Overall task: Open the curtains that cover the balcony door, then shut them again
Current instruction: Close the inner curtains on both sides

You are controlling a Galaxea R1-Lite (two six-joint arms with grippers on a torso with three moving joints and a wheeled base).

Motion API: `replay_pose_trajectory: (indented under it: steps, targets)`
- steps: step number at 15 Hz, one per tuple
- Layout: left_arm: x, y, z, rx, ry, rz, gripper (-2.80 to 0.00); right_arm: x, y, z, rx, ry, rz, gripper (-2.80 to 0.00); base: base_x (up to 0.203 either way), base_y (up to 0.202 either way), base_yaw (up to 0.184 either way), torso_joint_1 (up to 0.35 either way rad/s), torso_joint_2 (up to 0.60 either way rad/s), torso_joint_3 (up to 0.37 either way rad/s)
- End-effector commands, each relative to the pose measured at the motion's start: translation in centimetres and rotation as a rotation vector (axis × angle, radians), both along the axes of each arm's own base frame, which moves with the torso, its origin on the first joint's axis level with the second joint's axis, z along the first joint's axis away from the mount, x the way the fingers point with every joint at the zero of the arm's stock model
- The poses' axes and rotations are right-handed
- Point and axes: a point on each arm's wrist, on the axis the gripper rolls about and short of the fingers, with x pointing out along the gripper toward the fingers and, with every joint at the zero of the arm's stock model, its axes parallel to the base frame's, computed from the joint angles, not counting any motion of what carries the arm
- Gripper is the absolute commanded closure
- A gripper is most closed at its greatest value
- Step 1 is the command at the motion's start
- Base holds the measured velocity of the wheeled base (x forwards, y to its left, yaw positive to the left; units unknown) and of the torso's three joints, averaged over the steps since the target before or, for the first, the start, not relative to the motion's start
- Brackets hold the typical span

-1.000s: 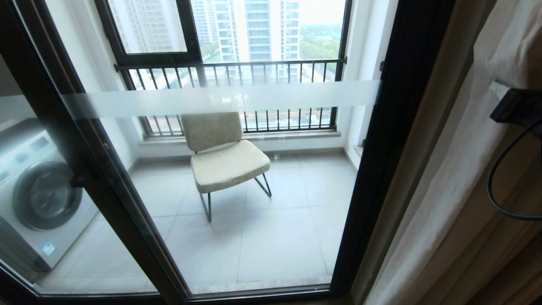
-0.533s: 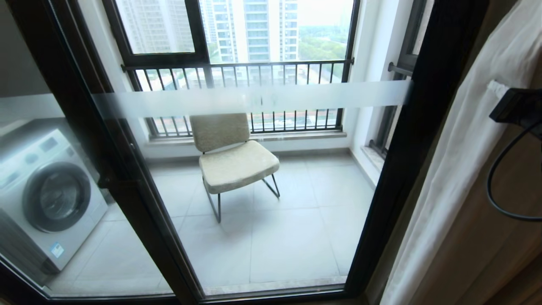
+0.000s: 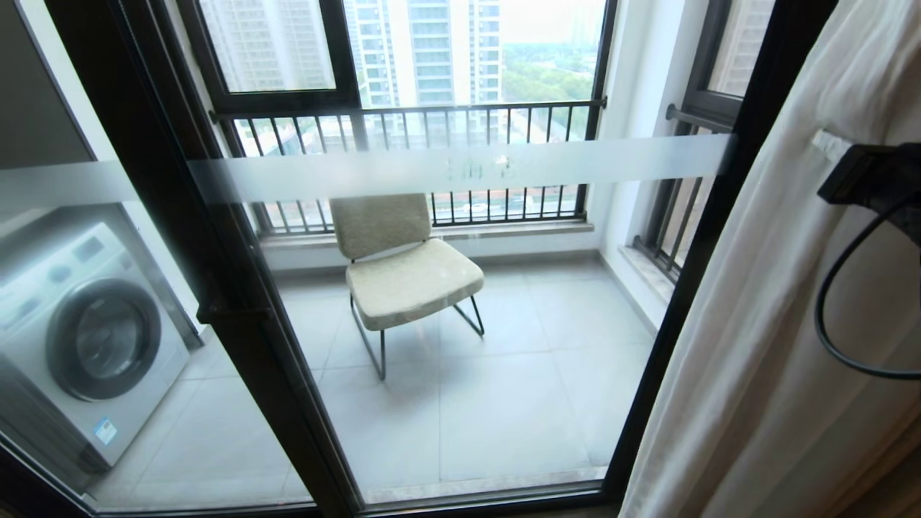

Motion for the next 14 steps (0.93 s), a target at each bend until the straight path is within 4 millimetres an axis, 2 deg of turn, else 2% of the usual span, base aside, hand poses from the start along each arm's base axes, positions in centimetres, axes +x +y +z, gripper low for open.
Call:
replay_pose_trajectory:
  steps: [1,14]
  targets:
    - [0.0,0.0,0.0,-0.001,-0.001,0.0,0.0,-0.01,0.28,0.1,0.0,-0.007,0.011,0.0,0.0,0.121,-0.011,0.002,0.0,-0.003]
    - [0.0,0.0,0.0,0.0,-0.001,0.0,0.0,0.05,0.32,-0.19,0.0,0.003,0.012,0.0,0.0,0.133,-0.003,0.0,0.0,0.002]
